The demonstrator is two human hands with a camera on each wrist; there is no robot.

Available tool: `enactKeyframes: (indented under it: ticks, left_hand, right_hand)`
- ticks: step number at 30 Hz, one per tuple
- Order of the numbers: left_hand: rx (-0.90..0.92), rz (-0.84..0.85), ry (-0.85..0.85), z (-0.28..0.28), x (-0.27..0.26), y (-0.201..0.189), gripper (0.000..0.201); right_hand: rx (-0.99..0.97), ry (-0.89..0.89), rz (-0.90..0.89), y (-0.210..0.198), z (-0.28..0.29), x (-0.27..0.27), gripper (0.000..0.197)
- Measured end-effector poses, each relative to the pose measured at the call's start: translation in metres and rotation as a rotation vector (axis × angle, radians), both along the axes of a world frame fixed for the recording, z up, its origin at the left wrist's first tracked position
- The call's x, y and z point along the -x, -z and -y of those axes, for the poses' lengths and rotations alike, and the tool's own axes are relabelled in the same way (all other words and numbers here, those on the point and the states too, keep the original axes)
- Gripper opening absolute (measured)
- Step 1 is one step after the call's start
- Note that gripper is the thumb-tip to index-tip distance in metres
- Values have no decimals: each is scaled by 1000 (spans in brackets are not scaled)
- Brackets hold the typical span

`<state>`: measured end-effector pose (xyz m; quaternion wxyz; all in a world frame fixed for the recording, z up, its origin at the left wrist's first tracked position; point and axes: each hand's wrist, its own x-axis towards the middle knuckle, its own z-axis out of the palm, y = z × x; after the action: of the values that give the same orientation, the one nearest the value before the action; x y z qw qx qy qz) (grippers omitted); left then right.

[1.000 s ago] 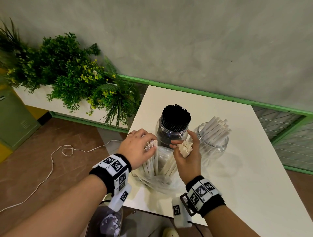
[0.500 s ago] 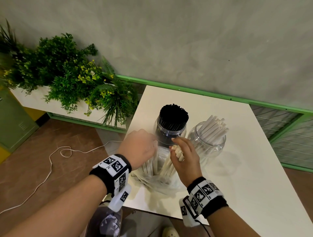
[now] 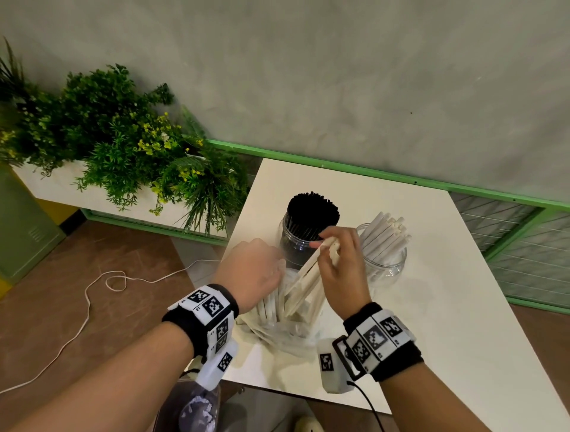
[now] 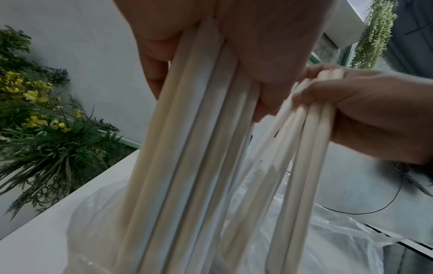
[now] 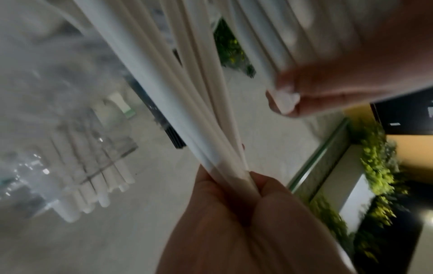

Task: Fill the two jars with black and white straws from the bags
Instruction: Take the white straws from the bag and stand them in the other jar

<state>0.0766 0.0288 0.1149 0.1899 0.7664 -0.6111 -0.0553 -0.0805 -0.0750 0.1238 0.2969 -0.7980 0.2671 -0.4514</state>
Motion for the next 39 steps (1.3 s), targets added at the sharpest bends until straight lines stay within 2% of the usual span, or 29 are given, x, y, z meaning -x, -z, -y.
enactKeyframes:
  ticks: [4, 9, 14, 18, 24, 28, 31, 35, 39]
  left_hand:
    - [8, -2, -3, 2, 0, 1, 53]
    - [-15, 8, 5, 4, -1, -1, 57]
    - [-46, 8, 10, 9, 2, -4, 64]
    - [-42, 12, 1, 14, 5, -4, 65]
    - [-37, 11, -19, 17, 7, -3, 61]
    - [-32, -1, -30, 15, 7, -2, 57]
    - [-26, -18, -54, 14, 7, -4, 57]
    - [-42, -15, -97, 17, 11, -4, 57]
    - [-67, -16, -126, 20, 14, -3, 56]
  right_hand:
    - [-44, -2, 108, -27, 9, 12, 45]
    - [-92, 82, 305, -63, 27, 33, 35]
    - [72, 214, 488, -95, 46, 51, 35]
    - [202, 322, 584, -101, 66, 64, 32]
    - [151, 485, 512, -78, 86, 63, 43]
    - [143, 513, 566, -65, 88, 71, 46]
    - [157, 502, 537, -56, 91, 70, 50]
    - [80, 434, 377, -43, 103, 61, 35]
    - [79, 342, 271, -36, 105, 48, 35]
